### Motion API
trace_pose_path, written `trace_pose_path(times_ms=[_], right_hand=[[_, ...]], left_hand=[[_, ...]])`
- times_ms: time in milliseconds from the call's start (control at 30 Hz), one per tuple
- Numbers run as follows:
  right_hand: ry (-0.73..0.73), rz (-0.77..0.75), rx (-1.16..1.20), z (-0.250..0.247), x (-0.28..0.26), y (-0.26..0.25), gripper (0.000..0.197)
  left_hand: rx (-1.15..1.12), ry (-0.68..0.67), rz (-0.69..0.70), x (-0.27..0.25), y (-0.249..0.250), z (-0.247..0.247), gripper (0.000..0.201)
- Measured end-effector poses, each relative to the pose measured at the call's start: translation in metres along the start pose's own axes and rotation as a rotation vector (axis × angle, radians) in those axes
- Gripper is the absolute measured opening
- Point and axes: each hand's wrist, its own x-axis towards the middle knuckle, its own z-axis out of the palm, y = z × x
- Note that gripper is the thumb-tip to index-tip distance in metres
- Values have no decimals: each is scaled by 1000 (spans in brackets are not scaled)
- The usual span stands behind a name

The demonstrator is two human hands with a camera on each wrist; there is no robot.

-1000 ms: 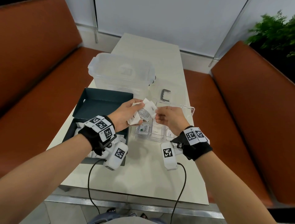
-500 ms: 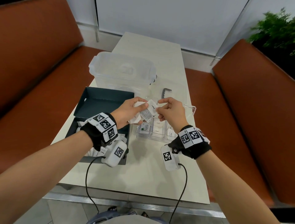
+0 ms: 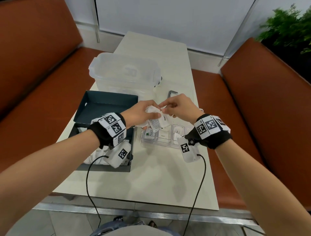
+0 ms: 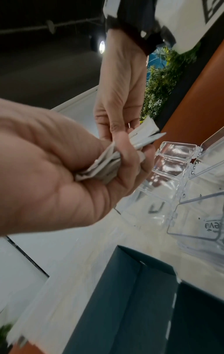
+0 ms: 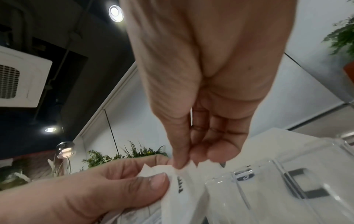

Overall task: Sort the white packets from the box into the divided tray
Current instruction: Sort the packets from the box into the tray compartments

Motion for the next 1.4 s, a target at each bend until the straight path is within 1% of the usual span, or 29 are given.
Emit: trace_pose_path(times_ms=[67,200,267,333,400,433,533,667,933,1100,1233,1300,1400], right_hand=[[3,16,32,-4,1,3,14],[-24,61,131,-12,-3,13,13],[32,91,162,-15,-4,22,12],[131,127,158,-20,-5,35,10],[187,163,75,-23,-7,49,8],[187,188,27,-23,-8,57,7],[129,263,-68,-18,-13,76,7],[44,291,-183,-1,-11,91,10],[-20,355,-308,27,-5,101,12],[-37,324,-496,39,-6,96,22],[-65,291,-639,46,-5,92,24],[-84,301,-681,47,-4,91,22],[-95,332,-737,47,-5,88,14]], left_hand=[[25,19,8,4,3,2,19],[31,58,35,11,6,4,21],[16,65,33,13,6,5,20],[-8,73,24,14,3,4,19],[-23,75,16,13,0,2,18],[-28,76,14,12,-2,2,18],[-38,72,8,11,-7,1,14],[-42,61,-4,9,-11,3,14],[-29,51,-17,9,-11,4,14],[-31,46,-16,8,-14,4,22],[-25,54,-21,9,-15,2,25],[-23,56,-18,8,-15,1,26],[-37,64,-18,7,-15,1,26]])
